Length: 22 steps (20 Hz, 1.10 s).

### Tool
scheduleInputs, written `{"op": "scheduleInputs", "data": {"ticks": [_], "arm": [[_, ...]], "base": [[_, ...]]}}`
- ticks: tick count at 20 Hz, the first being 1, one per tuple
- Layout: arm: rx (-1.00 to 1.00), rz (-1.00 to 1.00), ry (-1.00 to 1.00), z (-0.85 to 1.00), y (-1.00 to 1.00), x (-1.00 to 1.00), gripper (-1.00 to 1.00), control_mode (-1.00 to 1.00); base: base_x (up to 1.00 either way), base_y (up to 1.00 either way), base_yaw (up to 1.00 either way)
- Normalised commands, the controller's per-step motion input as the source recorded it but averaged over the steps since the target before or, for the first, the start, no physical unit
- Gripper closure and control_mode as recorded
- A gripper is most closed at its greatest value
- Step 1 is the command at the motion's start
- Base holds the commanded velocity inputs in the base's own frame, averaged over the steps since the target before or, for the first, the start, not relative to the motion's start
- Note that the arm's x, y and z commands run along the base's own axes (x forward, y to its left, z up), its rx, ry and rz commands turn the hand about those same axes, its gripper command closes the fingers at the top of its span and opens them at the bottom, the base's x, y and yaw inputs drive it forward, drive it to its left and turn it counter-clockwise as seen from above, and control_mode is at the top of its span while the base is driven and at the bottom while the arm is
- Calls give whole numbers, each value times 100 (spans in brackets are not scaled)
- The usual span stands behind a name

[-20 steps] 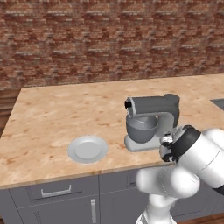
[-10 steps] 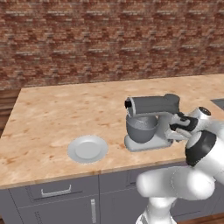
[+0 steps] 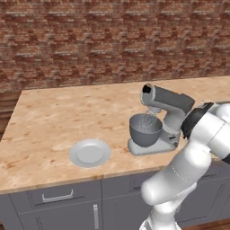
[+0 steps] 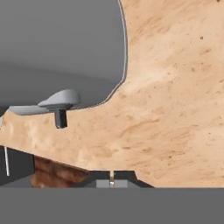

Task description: Add butter and sugar cubes to the stand mixer bowl and then turn on the stand mixer to begin making frosting.

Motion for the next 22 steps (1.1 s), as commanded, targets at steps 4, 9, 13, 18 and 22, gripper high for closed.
{"op": "scheduleInputs", "data": {"ticks": [4, 9, 13, 18, 22], "arm": [[54, 13, 28, 20, -72, -19, 100, -100], [38, 14, 16, 44, -33, -40, 100, -100], [32, 15, 10, 66, -22, -39, 100, -100], [26, 14, 11, 68, -7, -29, 100, -100], [25, 22, 9, 38, 3, -29, 100, -100]], "base": [[0, 0, 0], [0, 0, 0], [0, 0, 0], [0, 0, 0], [0, 0, 0]]}}
